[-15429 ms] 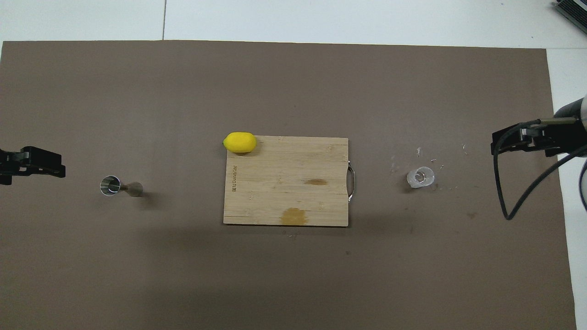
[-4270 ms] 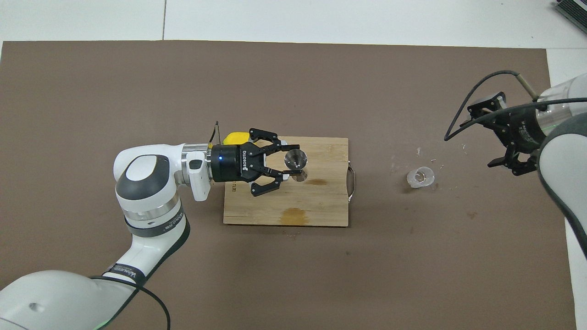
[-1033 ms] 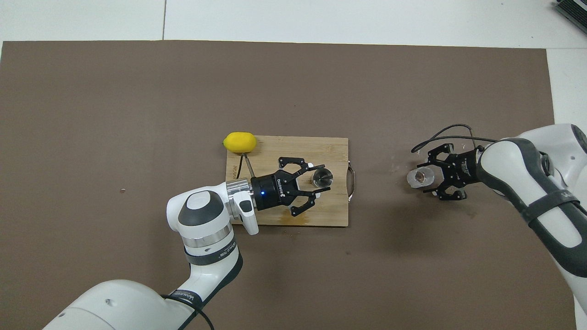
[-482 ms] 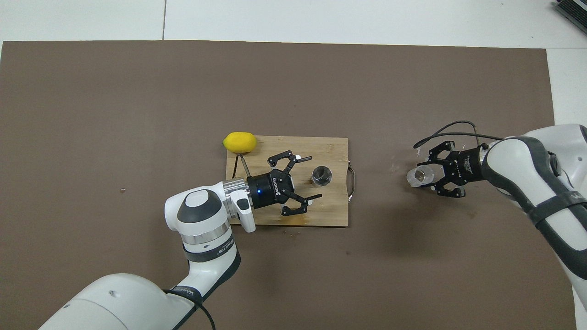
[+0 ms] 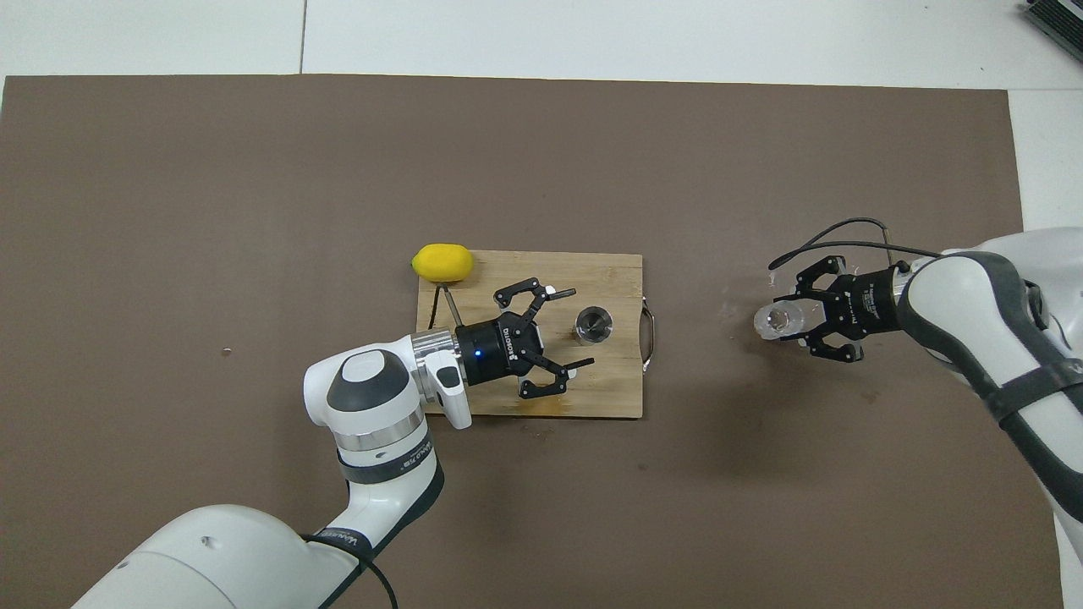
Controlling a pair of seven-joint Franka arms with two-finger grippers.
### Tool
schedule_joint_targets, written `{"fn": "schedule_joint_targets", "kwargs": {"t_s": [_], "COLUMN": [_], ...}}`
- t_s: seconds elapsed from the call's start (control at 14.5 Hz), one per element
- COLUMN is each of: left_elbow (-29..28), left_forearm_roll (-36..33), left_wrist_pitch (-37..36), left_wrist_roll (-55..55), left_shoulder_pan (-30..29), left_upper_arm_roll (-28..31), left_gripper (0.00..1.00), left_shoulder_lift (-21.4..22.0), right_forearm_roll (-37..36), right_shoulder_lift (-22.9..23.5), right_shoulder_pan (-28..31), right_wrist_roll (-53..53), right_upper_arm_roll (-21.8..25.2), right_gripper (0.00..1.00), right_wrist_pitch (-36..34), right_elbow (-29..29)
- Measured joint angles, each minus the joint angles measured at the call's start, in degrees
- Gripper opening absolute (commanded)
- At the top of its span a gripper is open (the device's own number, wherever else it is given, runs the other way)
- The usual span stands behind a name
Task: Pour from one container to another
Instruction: 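Open the left gripper and withdraw while the right gripper lifts the clear cup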
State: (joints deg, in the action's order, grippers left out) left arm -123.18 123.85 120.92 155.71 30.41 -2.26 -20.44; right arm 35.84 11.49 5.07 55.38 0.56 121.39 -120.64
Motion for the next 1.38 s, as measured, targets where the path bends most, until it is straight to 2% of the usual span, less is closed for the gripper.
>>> {"fn": "schedule_joint_targets", "kwargs": {"t_s": [0.21,0.48,0.83,1.03,1.17,1.38], "left_elbow": [-0.2,-1.3,-3.8,-5.9,-7.5,-10.0], "left_forearm_roll": [0.0,0.0,-0.2,-1.8,-3.7,-8.0], "left_wrist_pitch": [-0.1,-0.9,-3.1,-4.2,-5.5,-8.5], "left_wrist_roll": [0.0,0.0,0.0,0.0,0.0,0.0], "left_shoulder_pan": [-0.3,-1.3,-2.8,-4.7,-6.4,-10.2], "left_upper_arm_roll": [0.1,0.1,0.1,0.1,0.1,0.1], "left_gripper": [1.00,1.00,1.00,1.00,1.00,1.00], "left_shoulder_lift": [0.0,0.0,0.6,2.1,3.1,4.4], "right_forearm_roll": [0.0,-1.3,-14.3,-22.7,-27.4,-34.3], "right_shoulder_lift": [-2.1,-3.5,-3.5,-3.1,-2.5,-1.8], "right_shoulder_pan": [-2.5,-9.7,-19.4,-24.8,-27.4,-30.8], "right_wrist_roll": [4.6,16.8,35.1,44.7,47.2,47.8], "right_upper_arm_roll": [-0.3,-0.5,-0.7,-0.8,-0.8,-0.8], "right_gripper": [0.33,0.33,0.32,0.32,0.31,0.30], "right_wrist_pitch": [0.0,0.2,0.1,-2.6,-5.1,-6.9], "right_elbow": [0.7,4.0,11.2,16.7,19.6,20.6]}}
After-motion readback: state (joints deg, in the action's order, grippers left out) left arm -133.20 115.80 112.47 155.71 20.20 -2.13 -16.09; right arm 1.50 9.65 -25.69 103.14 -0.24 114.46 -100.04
